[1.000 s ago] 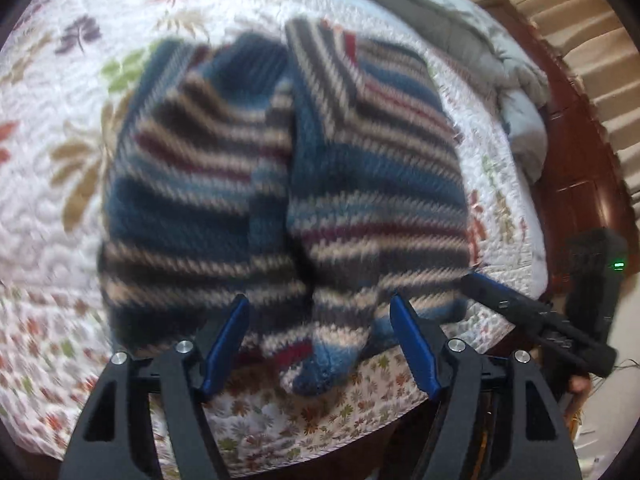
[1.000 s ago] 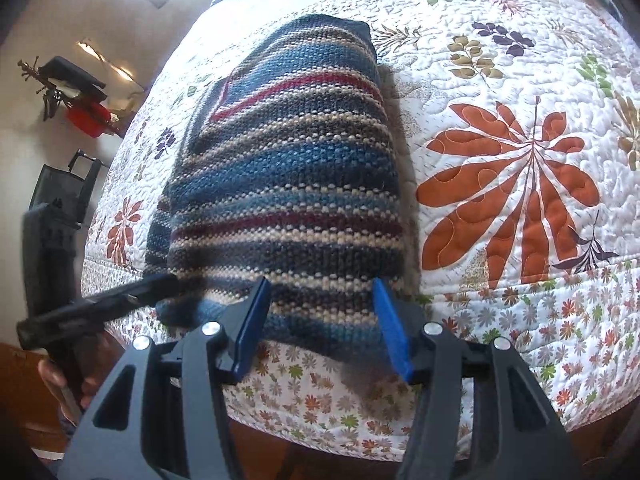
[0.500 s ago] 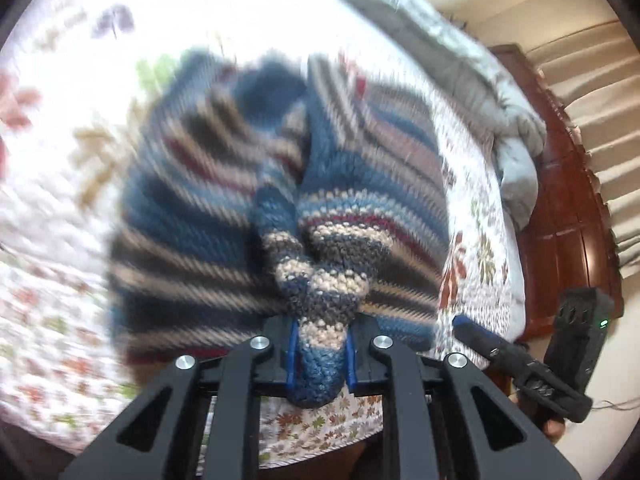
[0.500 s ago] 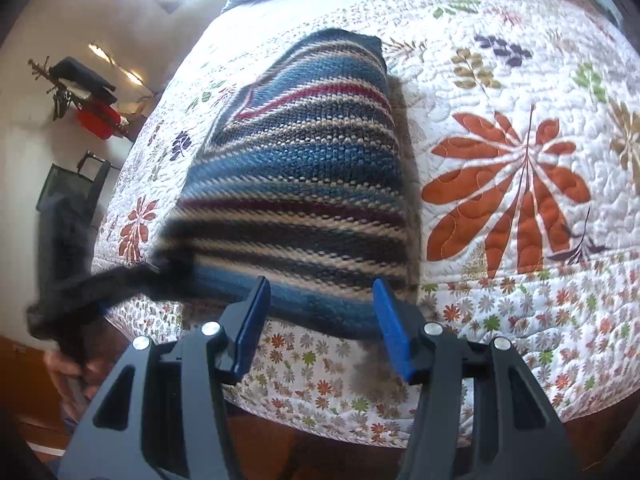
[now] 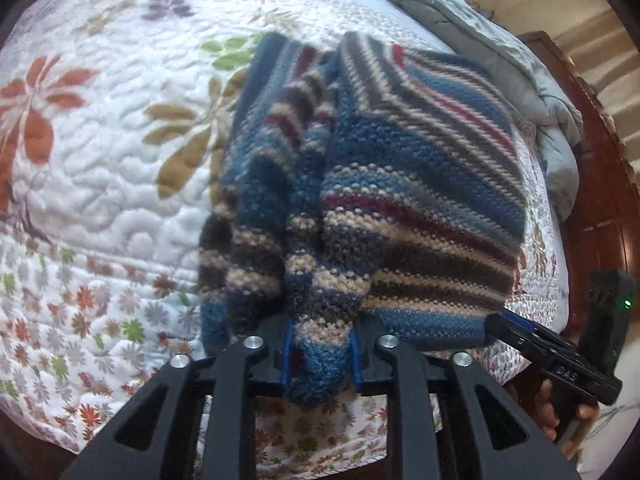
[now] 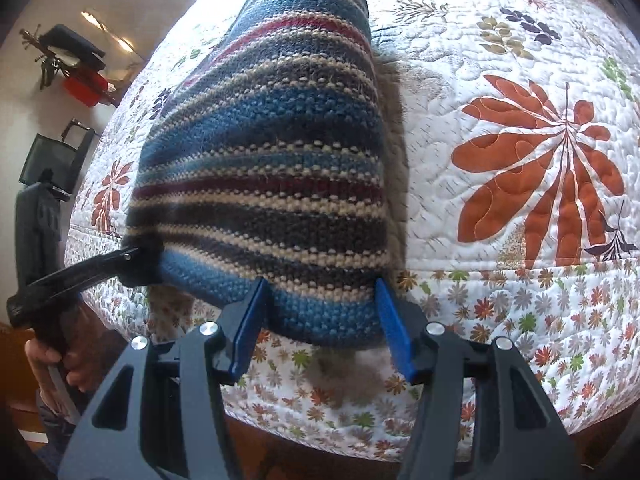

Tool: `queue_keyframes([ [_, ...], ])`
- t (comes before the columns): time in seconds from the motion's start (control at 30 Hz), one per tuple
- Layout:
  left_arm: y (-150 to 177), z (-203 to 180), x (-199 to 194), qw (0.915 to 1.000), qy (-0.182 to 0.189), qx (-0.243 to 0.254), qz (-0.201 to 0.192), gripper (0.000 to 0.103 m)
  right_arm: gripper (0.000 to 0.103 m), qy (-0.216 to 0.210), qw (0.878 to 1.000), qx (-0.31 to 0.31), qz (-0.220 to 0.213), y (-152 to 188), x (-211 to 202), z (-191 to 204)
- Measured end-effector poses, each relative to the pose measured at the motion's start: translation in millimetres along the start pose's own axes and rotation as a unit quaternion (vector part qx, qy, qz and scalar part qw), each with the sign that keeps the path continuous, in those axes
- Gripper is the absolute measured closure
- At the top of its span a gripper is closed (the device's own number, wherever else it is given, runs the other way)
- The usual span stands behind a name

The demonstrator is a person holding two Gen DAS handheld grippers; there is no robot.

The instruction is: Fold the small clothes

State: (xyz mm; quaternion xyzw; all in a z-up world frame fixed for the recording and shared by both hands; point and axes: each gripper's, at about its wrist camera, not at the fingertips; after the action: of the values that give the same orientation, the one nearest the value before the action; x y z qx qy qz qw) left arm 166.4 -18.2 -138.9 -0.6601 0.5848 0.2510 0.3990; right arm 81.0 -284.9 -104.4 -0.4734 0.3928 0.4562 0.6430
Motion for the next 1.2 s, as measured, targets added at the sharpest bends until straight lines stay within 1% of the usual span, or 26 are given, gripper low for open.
queue_keyframes([
  [0.03,-2,-4,-3,1.0,-0.006,0.007,0.0,0.07,0.047,-0.002,1.0,0.001,0.001,-1,-1,-1],
  [0.1,-11,-10,-10,0.9995,-0.021,0.024,-0.006,0.058,0.047,-0.007,1.0,0.003,-0.001,-2,-3,-2],
  [0.13,-13,-13,-15,0.9991,-0.026,0.03,-0.01,0.054,0.046,-0.007,1.0,0.002,-0.002,-3,-4,-2],
  [0.17,-16,-16,-20,0.9989,-0.027,0.035,-0.015,0.048,0.046,-0.008,1.0,0.002,-0.003,-3,-5,-2],
  [0.2,-22,-19,-22,0.9987,-0.025,0.039,-0.021,0.043,0.045,-0.008,1.0,0.001,-0.004,-3,-5,-3],
  [0.3,-45,-24,-25,0.9974,-0.038,0.054,-0.029,0.042,0.044,-0.007,1.0,0.001,-0.004,-5,-5,-3],
  [0.37,-61,-22,-20,0.9975,-0.039,0.051,-0.028,0.042,0.044,-0.007,1.0,-0.001,-0.004,-4,-5,-2],
  [0.43,-77,-25,-11,0.9988,-0.016,0.043,-0.014,0.042,0.044,-0.009,1.0,-0.001,-0.004,-5,-5,-3],
  [0.47,-83,-28,-7,0.9989,-0.011,0.043,-0.012,0.042,0.044,-0.01,1.0,0.0,-0.004,-5,-5,-4],
  [0.57,-98,-35,5,0.998,-0.02,0.059,-0.007,0.042,0.044,-0.01,1.0,-0.004,-0.009,-8,-9,-5],
  [0.67,-111,-39,19,0.998,-0.016,0.061,0.005,0.043,0.044,-0.009,1.0,-0.014,-0.021,-15,-20,-6],
  [0.8,-115,-28,28,0.9985,-0.003,0.052,0.02,0.042,0.044,0.001,0.999,-0.028,-0.028,-29,-26,-2],
  [0.9,-118,-28,35,0.9985,0.004,0.047,0.026,0.042,0.044,0.006,0.999,-0.033,-0.029,-38,-24,2],
  [1.0,-120,-22,37,0.9986,0.01,0.042,0.031,0.038,0.044,0.002,0.999,-0.035,-0.028,-42,-20,5],
  [1.13,-122,-14,38,0.9984,0.028,0.035,0.035,0.038,0.044,0.004,0.999,-0.034,-0.024,-44,-15,5],
  [1.2,-123,-10,40,0.9979,0.044,0.025,0.041,0.039,0.044,0.005,0.999,-0.033,-0.023,-46,-13,5],
])
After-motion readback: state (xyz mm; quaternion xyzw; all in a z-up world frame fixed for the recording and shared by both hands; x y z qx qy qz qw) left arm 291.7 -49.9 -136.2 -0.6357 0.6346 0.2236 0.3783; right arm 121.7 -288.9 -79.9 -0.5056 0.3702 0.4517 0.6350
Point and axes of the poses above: each gripper's, at about its wrist camera, not at the fingertips, and x roughly the way its jaws point, z to its left, y to its underside, and after that the axes turned 8 degrees about y, right-handed
